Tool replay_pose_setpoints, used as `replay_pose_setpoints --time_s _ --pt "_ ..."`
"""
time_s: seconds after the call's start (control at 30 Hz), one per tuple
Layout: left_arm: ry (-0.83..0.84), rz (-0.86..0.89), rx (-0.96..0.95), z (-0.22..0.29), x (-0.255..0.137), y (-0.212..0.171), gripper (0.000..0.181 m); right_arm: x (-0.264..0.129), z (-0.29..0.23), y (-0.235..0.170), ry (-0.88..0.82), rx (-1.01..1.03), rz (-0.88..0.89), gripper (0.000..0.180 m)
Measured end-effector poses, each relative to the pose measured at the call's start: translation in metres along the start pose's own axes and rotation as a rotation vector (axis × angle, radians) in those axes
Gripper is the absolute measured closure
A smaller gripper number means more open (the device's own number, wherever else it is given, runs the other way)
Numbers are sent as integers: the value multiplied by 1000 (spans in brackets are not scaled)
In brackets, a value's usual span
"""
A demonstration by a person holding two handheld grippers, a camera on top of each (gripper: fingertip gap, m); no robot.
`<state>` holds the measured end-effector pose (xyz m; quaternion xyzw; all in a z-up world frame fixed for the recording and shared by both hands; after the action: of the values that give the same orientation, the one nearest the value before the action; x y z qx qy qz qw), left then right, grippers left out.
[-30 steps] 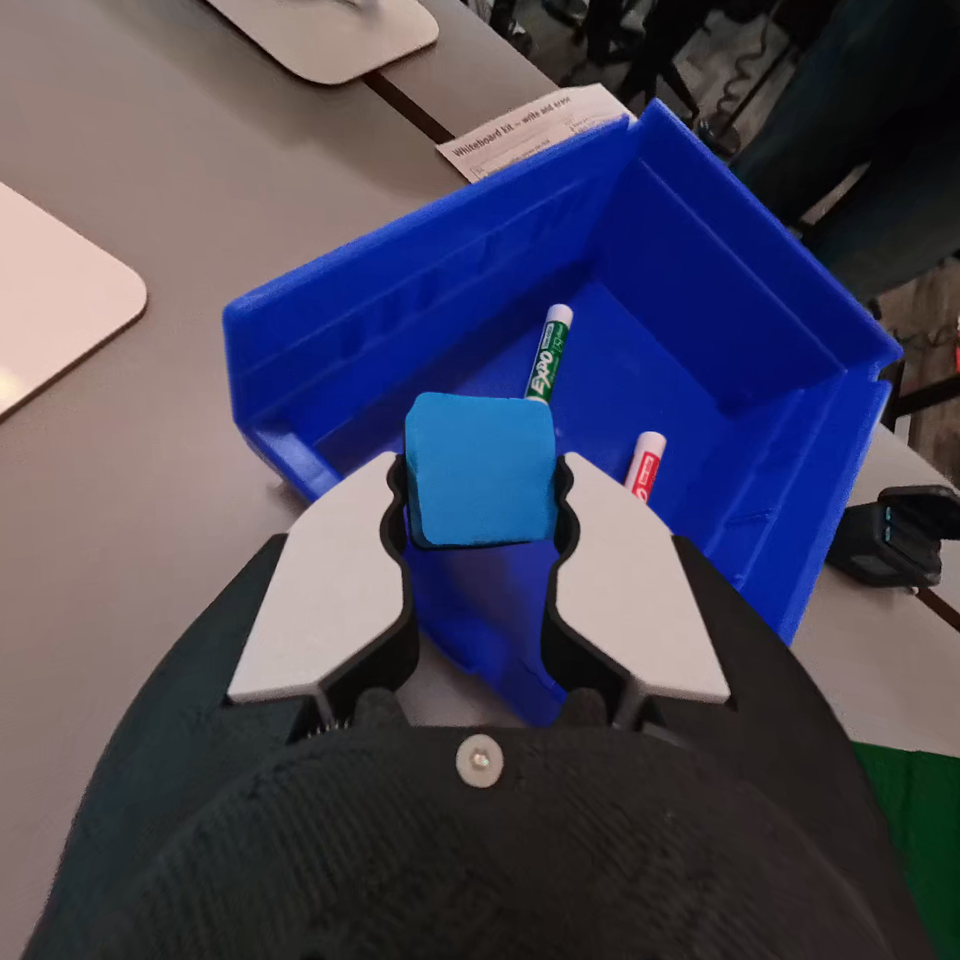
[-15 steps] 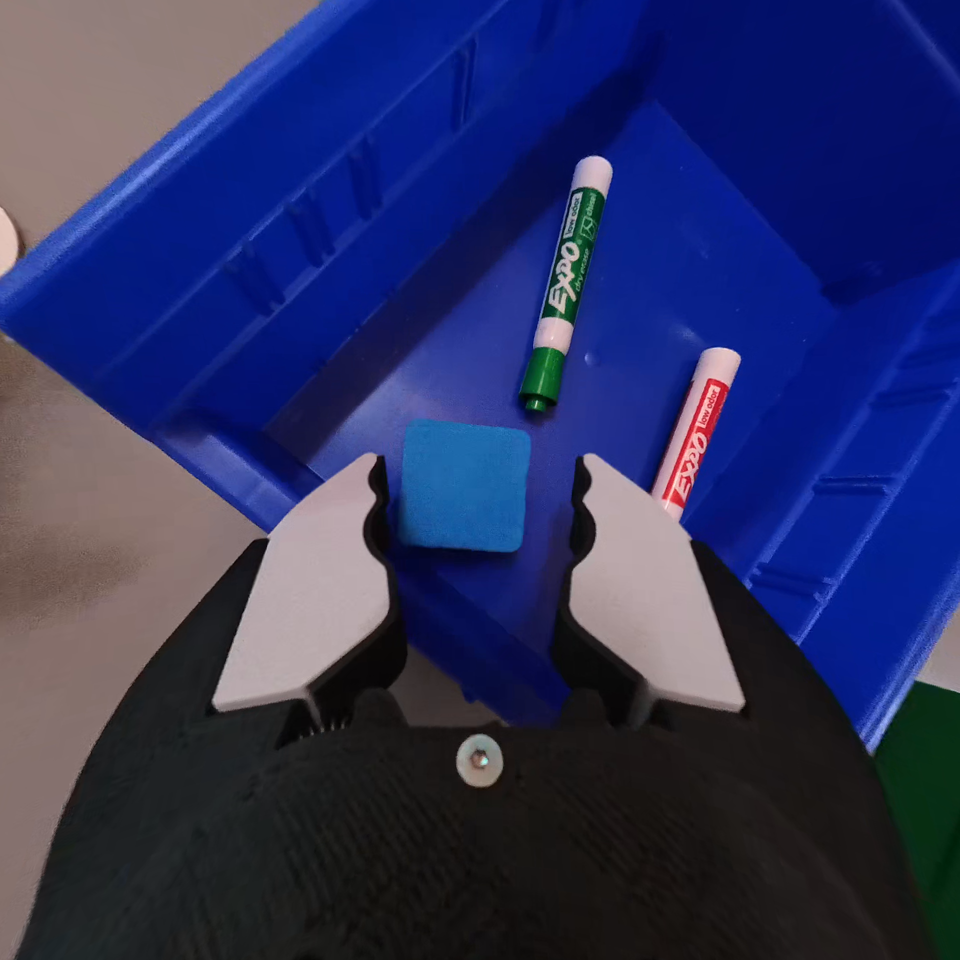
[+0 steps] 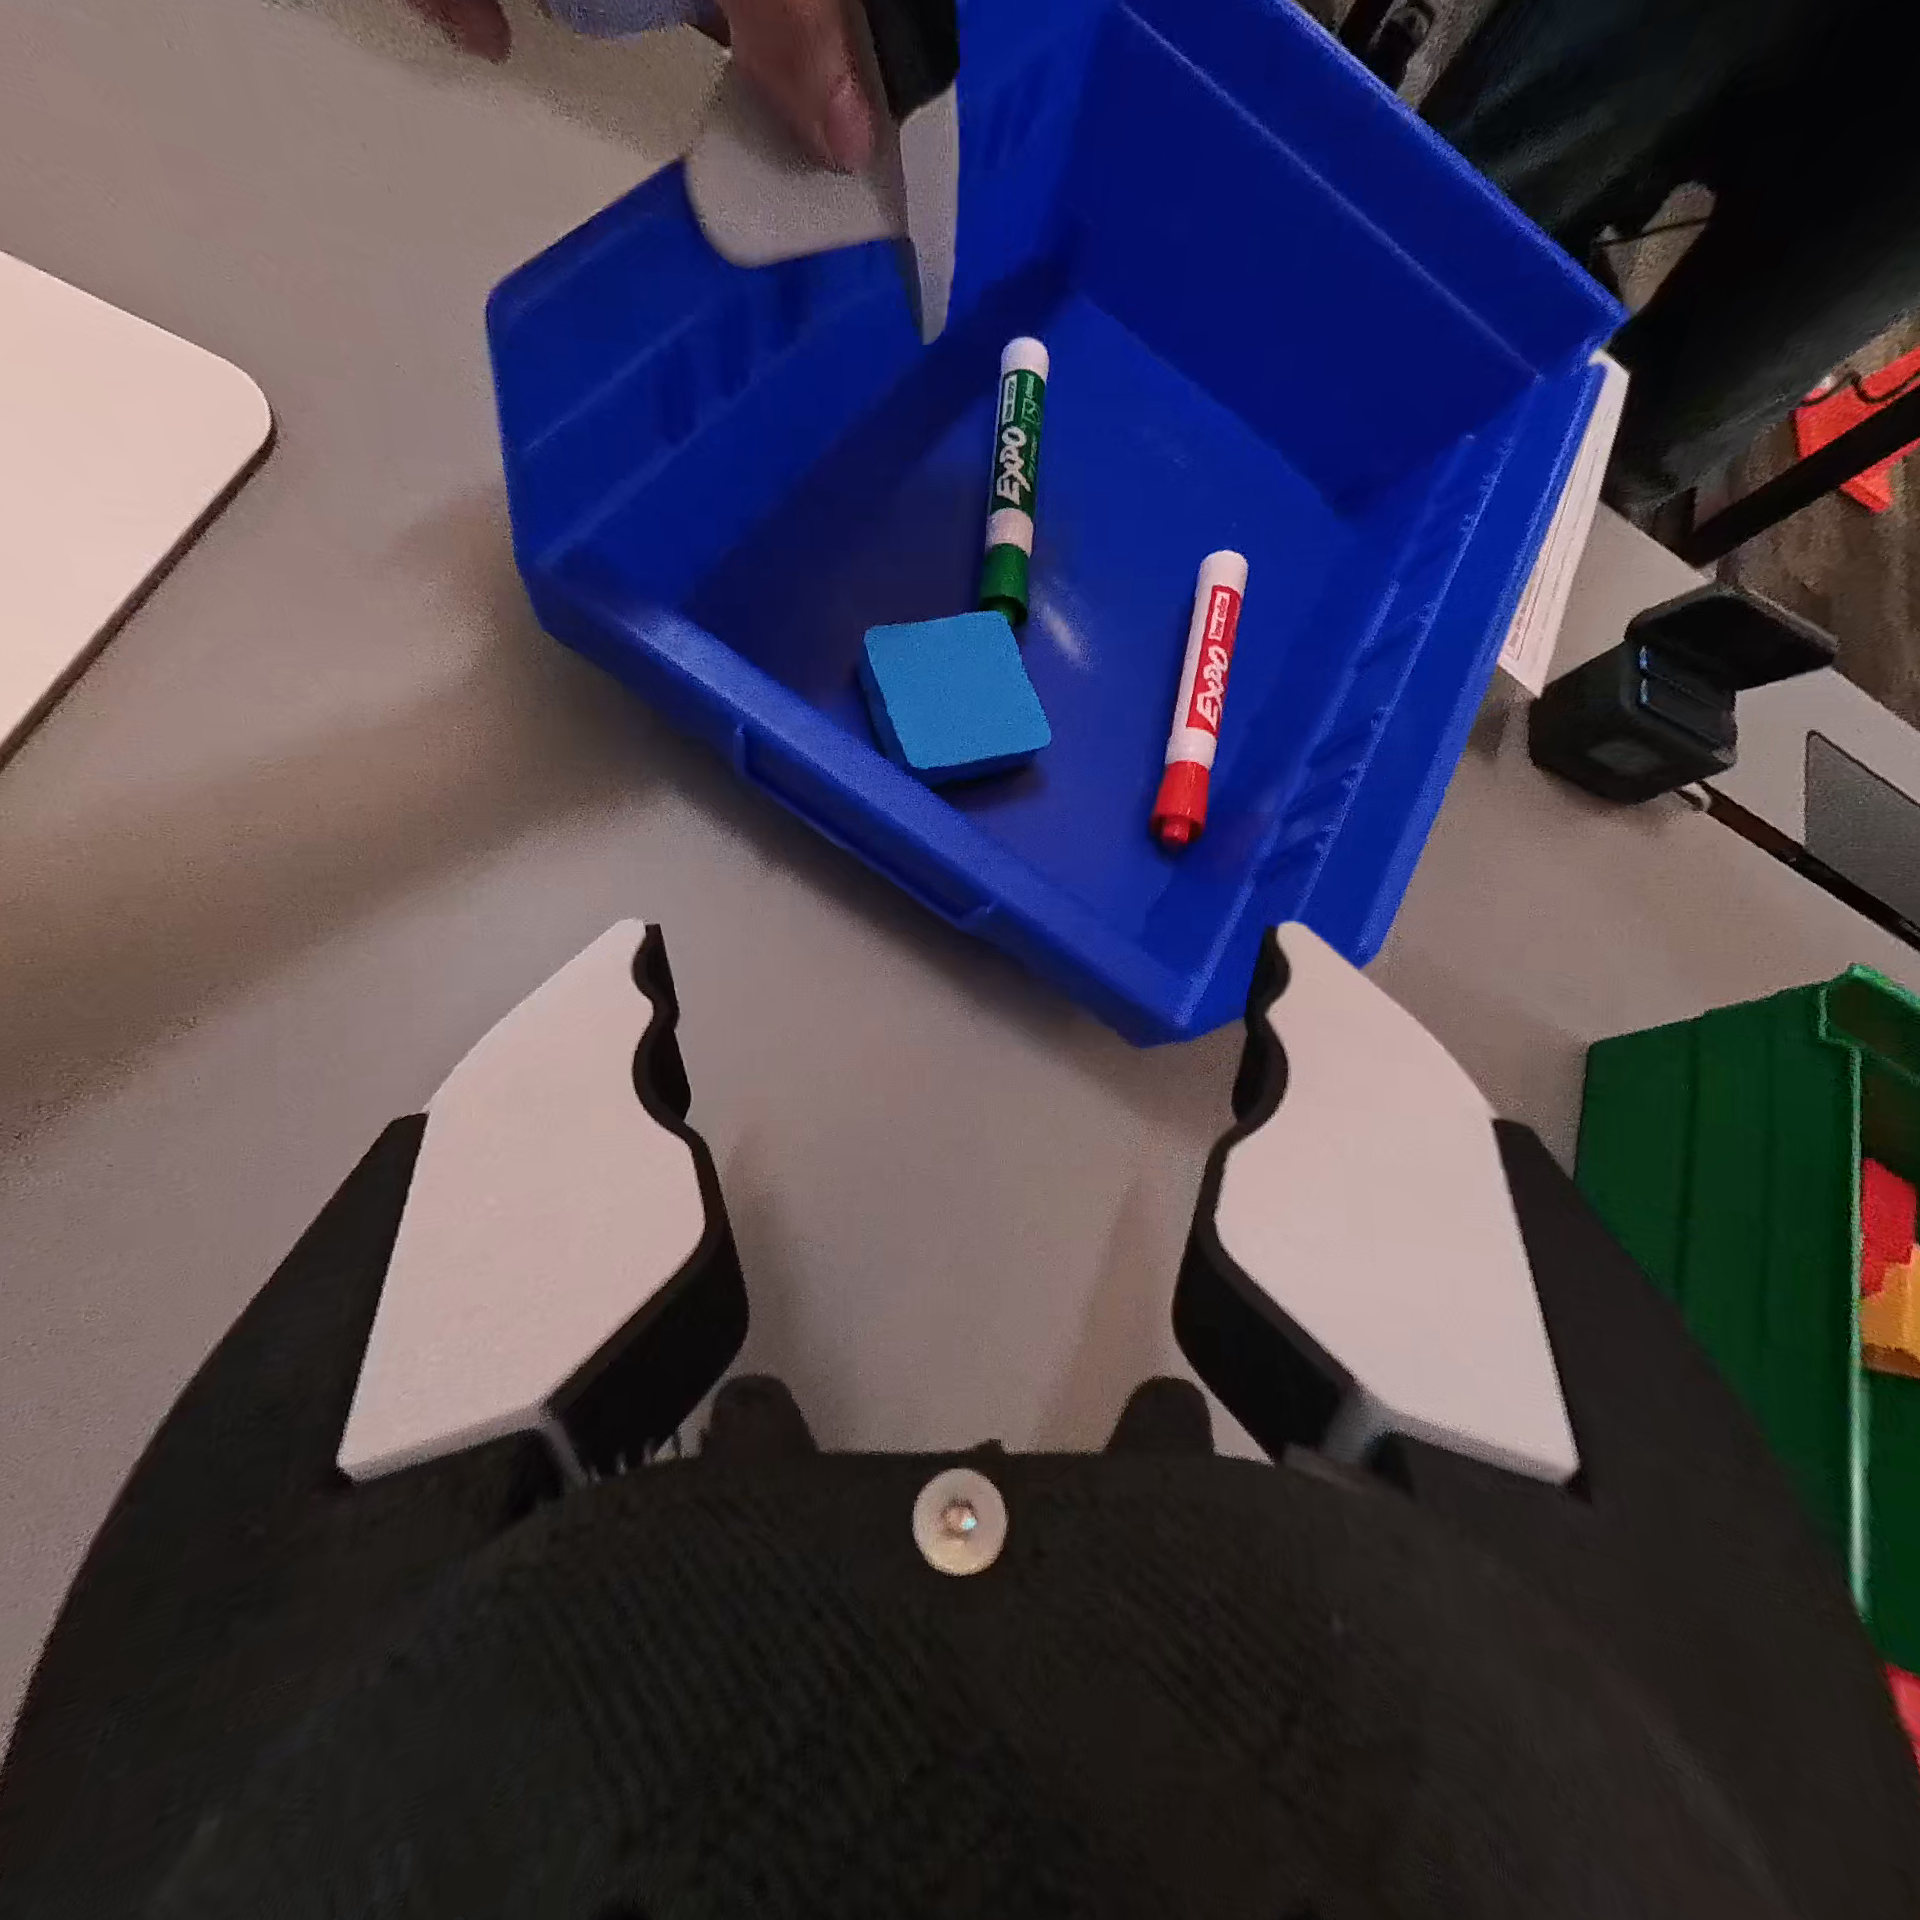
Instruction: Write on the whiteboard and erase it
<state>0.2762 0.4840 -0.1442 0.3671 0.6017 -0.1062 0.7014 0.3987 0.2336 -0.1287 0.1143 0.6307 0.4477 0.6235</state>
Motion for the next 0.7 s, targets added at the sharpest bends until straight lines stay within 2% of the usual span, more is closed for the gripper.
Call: replay_pose_setpoints --time_s 0.13,0.17,0.2,0.33,0.53,0.7 --pt "-61 -137 -80 3 28 -2 122 -14 -16 -16 13 42 42 75" --pt "-114 -134 -109 6 31 -1 142 -15 -19 -20 11 43 44 75" --pt "-120 -145 -125 8 32 1 148 -16 -23 -23 9 46 47 75" --pt "-7 -134 -116 7 35 0 168 -16 -34 -31 38 84 81 75" --pt "-93 -138 -92 -7 30 -6 175 -31 -38 -38 29 107 103 75" --pt "-199 -194 -34 -25 0 -11 175 -69 -47 -27 29 85 234 77"
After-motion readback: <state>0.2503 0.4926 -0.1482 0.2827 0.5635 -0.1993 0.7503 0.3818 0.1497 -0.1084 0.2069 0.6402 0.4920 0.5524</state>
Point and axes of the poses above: each gripper's, where its closed fingertips meet, x out along the fingers, y out of its top, z = x × y across the jaws, the point moved 10 cm from there along -x, back along the fingers, and after that the axes turned 10 degrees about y, right-handed, at the moved point
